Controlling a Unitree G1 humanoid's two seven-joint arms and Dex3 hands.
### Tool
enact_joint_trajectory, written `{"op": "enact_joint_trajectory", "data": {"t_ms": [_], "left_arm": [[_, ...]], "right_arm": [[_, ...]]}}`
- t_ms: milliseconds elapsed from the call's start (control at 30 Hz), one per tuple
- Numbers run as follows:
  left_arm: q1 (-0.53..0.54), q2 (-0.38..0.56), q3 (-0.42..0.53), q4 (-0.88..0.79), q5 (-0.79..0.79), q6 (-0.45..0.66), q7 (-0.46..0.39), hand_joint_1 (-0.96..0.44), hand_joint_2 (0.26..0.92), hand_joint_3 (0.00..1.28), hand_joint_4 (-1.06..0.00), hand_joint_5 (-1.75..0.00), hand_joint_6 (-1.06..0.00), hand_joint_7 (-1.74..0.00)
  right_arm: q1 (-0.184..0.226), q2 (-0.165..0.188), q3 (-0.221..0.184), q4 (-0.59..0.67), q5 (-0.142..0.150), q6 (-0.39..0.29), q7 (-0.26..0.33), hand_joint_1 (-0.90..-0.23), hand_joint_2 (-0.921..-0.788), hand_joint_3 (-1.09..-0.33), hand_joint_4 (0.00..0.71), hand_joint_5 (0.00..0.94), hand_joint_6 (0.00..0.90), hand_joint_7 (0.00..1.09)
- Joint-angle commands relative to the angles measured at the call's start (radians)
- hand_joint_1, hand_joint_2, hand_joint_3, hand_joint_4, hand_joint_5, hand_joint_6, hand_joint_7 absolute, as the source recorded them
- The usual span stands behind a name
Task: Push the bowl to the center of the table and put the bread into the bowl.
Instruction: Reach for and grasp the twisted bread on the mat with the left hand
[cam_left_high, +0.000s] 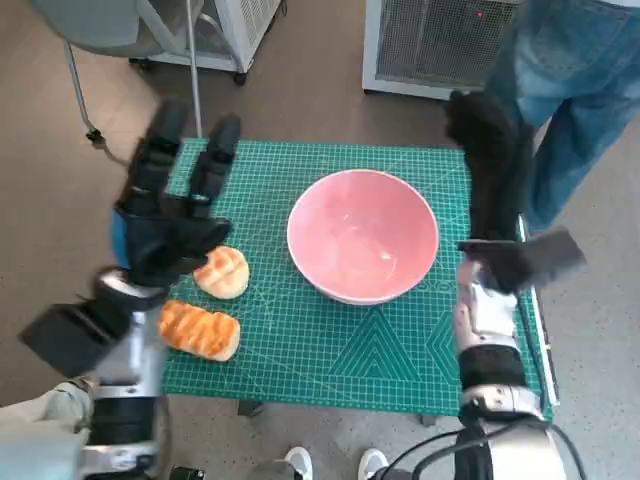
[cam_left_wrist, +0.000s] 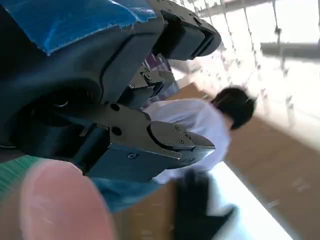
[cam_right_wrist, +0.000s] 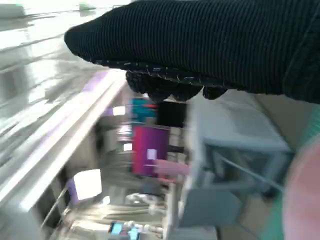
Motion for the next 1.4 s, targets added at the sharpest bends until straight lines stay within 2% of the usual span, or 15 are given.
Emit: {"op": "enact_joint_trajectory", "data": {"t_ms": [33, 133, 300, 433, 567, 733, 1100, 1267, 1400], "left_arm": [[-0.029, 0.188, 0.015, 0.027, 0.079, -0.042, -0.096, -0.01, 0.921, 0.21, -0.23, 0.0, -0.31, 0.0], [-0.024, 0.271, 0.013, 0.022, 0.106, -0.04, -0.14, 0.0, 0.921, 0.18, -0.21, 0.0, -0.31, 0.0], [-0.025, 0.412, -0.006, 0.019, 0.101, -0.033, -0.276, -0.01, 0.919, 0.1, -0.18, 0.0, -0.33, -0.01], [-0.024, 0.499, -0.029, 0.019, 0.075, -0.011, -0.393, -0.04, 0.91, 0.07, -0.16, 0.0, -0.35, -0.01], [-0.002, 0.571, -0.044, -0.014, 0.093, 0.022, -0.46, -0.05, 0.903, 0.06, -0.16, 0.0, -0.35, -0.01], [0.051, 0.637, -0.059, -0.092, 0.162, 0.093, -0.484, -0.03, 0.887, 0.06, -0.14, 0.0, -0.36, -0.01], [0.195, 0.707, -0.111, -0.357, 0.316, 0.399, -0.508, 0.04, 0.84, 0.08, -0.1, 0.0, -0.31, 0.0], [0.215, 0.701, -0.142, -0.403, 0.362, 0.453, -0.514, 0.07, 0.826, 0.08, -0.09, 0.0, -0.3, 0.0], [0.234, 0.683, -0.157, -0.396, 0.376, 0.441, -0.5, 0.09, 0.822, 0.09, -0.1, -0.01, -0.3, 0.0]], "right_arm": [[0.105, -0.011, 0.055, -0.254, 0.024, 0.06, 0.048, -0.585, -0.921, -0.783, 0.24, 0.004, 0.007, 0.65], [0.133, -0.014, 0.069, -0.342, 0.027, 0.093, 0.051, -0.591, -0.921, -0.784, 0.243, 0.006, 0.001, 0.68], [0.174, -0.026, 0.079, -0.456, 0.049, 0.151, 0.066, -0.602, -0.921, -0.777, 0.25, 0.009, -0.001, 0.7], [0.191, -0.031, 0.082, -0.501, 0.061, 0.181, 0.066, -0.614, -0.921, -0.757, 0.259, 0.014, -0.001, 0.72], [0.199, -0.032, 0.083, -0.526, 0.06, 0.199, 0.06, -0.621, -0.921, -0.746, 0.265, 0.017, -0.001, 0.73], [0.202, -0.027, 0.085, -0.534, 0.063, 0.212, 0.06, -0.624, -0.921, -0.729, 0.272, 0.021, -0.001, 0.75], [0.201, -0.021, 0.09, -0.535, 0.059, 0.225, 0.059, -0.62, -0.921, -0.727, 0.273, 0.022, -0.001, 0.76], [0.2, -0.021, 0.09, -0.533, 0.057, 0.227, 0.058, -0.617, -0.921, -0.727, 0.273, 0.023, -0.001, 0.76], [0.201, -0.019, 0.092, -0.54, 0.052, 0.233, 0.054, -0.614, -0.921, -0.729, 0.272, 0.022, -0.001, 0.76]]}}
